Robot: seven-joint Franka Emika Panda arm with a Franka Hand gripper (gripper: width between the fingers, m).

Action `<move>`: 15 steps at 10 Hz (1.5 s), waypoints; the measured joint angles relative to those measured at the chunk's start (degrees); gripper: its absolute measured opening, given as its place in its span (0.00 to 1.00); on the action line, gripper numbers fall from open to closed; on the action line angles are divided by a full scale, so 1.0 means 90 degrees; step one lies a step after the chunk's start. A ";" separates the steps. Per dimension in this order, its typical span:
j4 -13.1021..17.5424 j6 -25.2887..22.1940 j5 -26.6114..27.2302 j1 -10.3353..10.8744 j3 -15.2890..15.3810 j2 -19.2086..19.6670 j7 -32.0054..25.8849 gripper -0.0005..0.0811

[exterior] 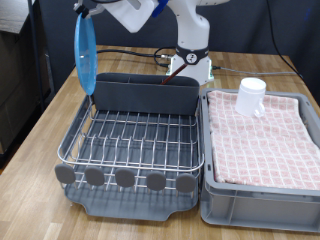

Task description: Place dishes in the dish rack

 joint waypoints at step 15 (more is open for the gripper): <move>-0.0034 0.0713 -0.0273 -0.0001 -0.0294 0.0810 0.0673 0.03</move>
